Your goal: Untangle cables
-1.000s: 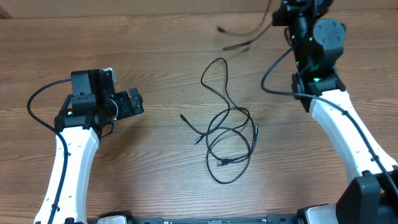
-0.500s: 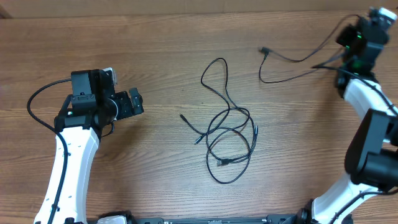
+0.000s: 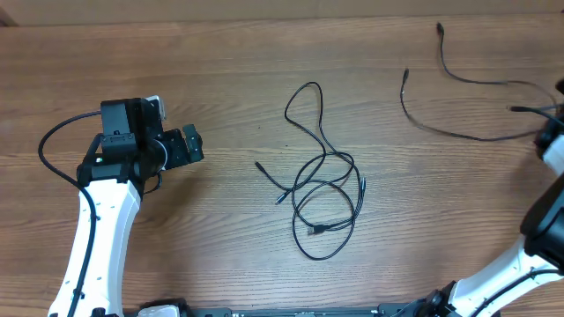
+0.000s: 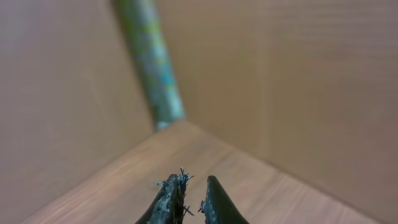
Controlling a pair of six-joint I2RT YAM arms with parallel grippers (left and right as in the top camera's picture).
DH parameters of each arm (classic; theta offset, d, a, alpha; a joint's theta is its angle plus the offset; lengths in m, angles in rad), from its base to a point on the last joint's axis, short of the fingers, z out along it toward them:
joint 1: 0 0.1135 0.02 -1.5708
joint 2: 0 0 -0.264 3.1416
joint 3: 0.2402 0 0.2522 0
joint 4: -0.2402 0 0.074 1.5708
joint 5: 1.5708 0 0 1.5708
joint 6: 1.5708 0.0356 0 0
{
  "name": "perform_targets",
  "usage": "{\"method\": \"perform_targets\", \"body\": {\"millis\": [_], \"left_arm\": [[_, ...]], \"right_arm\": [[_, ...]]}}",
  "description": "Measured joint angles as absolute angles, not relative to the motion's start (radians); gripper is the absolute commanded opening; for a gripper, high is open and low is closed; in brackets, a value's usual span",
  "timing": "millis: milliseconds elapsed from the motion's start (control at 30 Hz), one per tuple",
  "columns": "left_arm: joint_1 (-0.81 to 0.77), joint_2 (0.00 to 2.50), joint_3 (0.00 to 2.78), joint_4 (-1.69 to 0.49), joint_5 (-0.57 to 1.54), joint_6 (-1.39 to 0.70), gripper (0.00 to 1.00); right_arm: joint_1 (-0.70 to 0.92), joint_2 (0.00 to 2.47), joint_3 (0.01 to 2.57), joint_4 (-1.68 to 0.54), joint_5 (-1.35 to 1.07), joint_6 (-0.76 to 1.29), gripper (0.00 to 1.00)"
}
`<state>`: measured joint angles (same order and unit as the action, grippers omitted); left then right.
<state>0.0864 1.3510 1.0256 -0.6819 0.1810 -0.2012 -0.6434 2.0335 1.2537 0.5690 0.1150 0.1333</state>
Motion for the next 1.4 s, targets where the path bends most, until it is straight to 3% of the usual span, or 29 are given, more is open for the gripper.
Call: {"method": "perform_targets", "body": {"millis": [100,133,167,333,567,800,1100,1400], "left_arm": [[0.086,1.351,1.026,-0.682,0.181,-0.201,1.00],[0.086,1.351,1.026,-0.682,0.181,-0.201,1.00],[0.086,1.351,1.026,-0.682,0.181,-0.201,0.99],[0.086,1.351,1.026,-0.682,0.181,-0.201,1.00],[0.086,1.351,1.026,-0.682,0.181,-0.201,1.00],[0.086,1.351,1.026,-0.682,0.181,-0.201,0.99],[0.086,1.351,1.026,-0.682,0.181,-0.201,1.00],[0.086,1.351,1.026,-0.682,0.181,-0.201,0.99]], "right_arm": [[-0.688,2.041,1.254,0.563,0.113,0.130,0.37],[-0.702,2.045,1.254,0.553,0.105,0.132,0.60],[-0.709,2.048,1.255,0.547,0.100,0.131,1.00],[-0.719,2.060,1.255,0.536,-0.026,0.133,1.00],[-0.718,2.060,1.256,0.519,-0.431,0.150,1.00],[-0.710,2.014,1.256,0.159,-0.639,0.218,1.00],[-0.623,1.837,1.263,-0.368,-0.606,0.103,1.00],[-0.426,1.833,1.263,-0.611,-0.339,0.043,1.00]]}}
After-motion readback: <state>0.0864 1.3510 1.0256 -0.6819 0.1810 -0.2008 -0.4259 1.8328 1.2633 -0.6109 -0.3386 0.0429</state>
